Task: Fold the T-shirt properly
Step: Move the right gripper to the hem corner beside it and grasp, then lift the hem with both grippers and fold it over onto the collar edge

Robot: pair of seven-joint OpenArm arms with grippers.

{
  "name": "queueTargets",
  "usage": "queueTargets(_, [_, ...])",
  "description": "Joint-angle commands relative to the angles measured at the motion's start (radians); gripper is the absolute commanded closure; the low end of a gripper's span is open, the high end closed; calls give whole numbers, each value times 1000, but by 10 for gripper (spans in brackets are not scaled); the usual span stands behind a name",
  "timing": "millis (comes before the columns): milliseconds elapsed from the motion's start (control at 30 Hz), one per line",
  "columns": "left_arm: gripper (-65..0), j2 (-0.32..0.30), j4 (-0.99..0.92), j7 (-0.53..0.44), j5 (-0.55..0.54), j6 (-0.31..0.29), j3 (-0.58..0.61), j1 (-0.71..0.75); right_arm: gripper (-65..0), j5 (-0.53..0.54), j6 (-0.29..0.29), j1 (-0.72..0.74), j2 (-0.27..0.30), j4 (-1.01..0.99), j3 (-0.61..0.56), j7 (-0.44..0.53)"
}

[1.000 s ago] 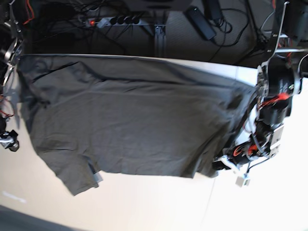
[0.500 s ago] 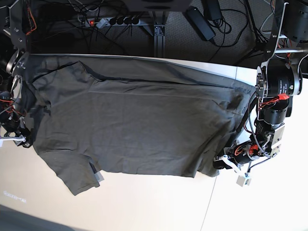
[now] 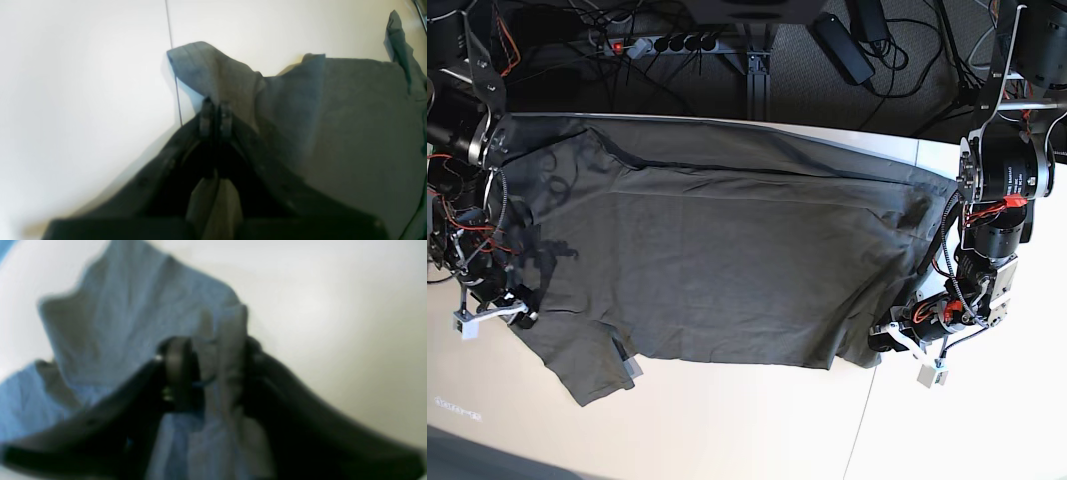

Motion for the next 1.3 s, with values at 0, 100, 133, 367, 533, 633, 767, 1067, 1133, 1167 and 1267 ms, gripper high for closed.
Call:
queueTargets(0, [0,-4,-3,64,54,-3,4,-5,-103,-42,52,5,6,10,-17,-48])
queueTargets(100, [0,-8,-3,64,23,-3,4,-9,0,-80,53,5,18,63,-27,-43])
queueTargets(133, [0,-12,-3,66,6,-6,4,-11,0,-88,53,5,22,83,-27,-44])
queueTargets(367, [0,-65,9,248,-233,-9,4,-46,0,-76,57,-1,64,238,-27,-151])
queueTargets(533, [0,-118,104,421,-386,-9,4,-36,0,76,66,-6,134,316,-27,-244])
queueTargets(633, [0,-144,191,507,-485,-9,4,2,0,182,72,-6,171,352,-27,-334])
queueTargets(767, [0,-175,332,549,-545,-9,4,66,0,282,74,-7,200,397,-27,-453])
queueTargets(1067, [0,-229,657,591,-588,-9,4,268,0,348,74,-173,281,556,-24,-503])
queueTargets(1133, [0,-236,735,592,-592,-9,4,317,0,348,74,-238,289,613,-15,-503])
queueTargets(1167, [0,-239,777,592,-594,-9,4,342,0,348,73,-270,292,642,-8,-503])
queueTargets(1267, [0,-245,897,591,-587,-9,4,415,0,347,73,-358,294,709,36,-503])
